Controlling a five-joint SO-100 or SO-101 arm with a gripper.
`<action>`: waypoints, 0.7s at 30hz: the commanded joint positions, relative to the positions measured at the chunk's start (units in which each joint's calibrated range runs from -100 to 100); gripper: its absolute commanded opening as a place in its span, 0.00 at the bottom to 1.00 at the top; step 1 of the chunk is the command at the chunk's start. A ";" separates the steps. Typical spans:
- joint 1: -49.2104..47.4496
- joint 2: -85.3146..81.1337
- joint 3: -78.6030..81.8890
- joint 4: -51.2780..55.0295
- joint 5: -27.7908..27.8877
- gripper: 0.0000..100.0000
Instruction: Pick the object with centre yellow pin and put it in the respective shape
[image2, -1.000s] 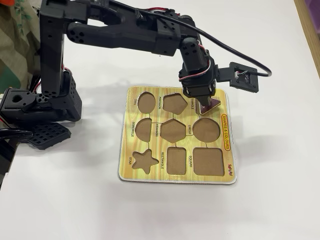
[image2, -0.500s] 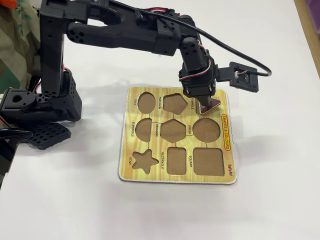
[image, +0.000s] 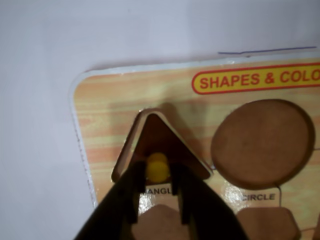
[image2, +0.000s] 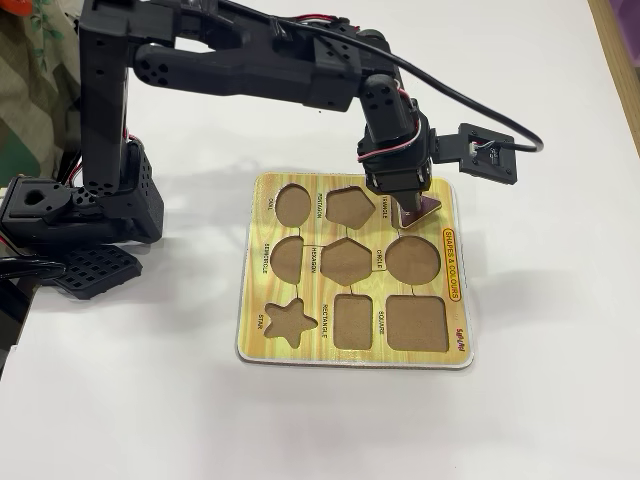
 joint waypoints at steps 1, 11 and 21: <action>-1.21 -1.01 -0.72 -0.38 -0.30 0.03; -1.31 -1.01 -0.72 -0.38 -0.30 0.03; -1.31 -1.34 0.36 -0.03 -1.86 0.04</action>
